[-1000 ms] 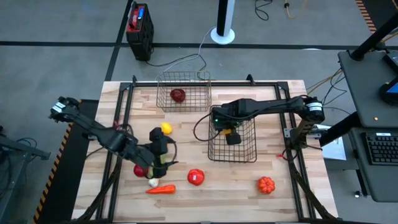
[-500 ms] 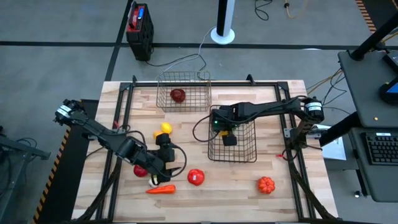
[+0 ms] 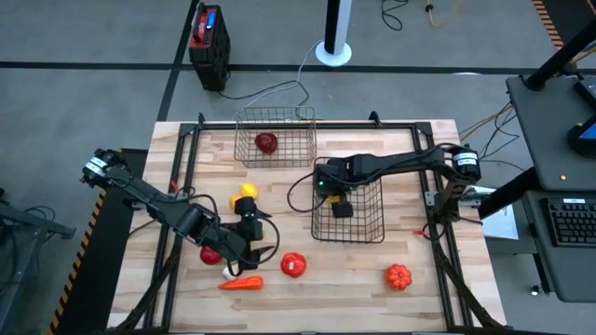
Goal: Sort produce into baskets
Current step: Put the yellow bell pepper into the black wire basket, then put the orange tomato into the silver wire basket
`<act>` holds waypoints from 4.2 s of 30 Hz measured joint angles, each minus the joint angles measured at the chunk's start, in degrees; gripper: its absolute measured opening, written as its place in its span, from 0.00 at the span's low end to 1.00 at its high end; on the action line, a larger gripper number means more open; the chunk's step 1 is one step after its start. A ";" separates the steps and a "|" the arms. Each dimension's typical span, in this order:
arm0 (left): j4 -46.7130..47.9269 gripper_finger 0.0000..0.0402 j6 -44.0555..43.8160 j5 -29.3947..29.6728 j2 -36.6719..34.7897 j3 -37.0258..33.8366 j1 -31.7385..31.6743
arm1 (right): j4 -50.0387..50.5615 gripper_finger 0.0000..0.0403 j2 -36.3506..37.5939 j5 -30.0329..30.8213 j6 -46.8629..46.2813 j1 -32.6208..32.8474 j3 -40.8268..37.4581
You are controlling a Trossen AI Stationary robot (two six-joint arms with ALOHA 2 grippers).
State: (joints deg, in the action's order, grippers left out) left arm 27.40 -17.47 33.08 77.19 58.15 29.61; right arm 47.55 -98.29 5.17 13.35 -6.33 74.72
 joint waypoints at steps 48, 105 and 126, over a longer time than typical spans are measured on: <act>-1.73 0.95 -0.79 0.37 -0.02 -0.04 -0.09 | -0.66 0.99 -0.95 -1.30 -8.31 -0.45 0.79; -18.57 0.00 2.84 -7.24 22.72 -0.22 5.09 | -16.27 0.92 -11.72 32.57 -95.31 47.93 7.65; -15.93 0.00 0.48 -6.62 23.69 -0.66 4.90 | -36.81 0.92 -23.69 51.86 -66.26 49.43 7.82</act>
State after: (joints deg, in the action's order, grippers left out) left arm 11.47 -16.99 26.46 100.88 57.49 34.50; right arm 10.75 -121.98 57.03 -52.91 43.11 82.54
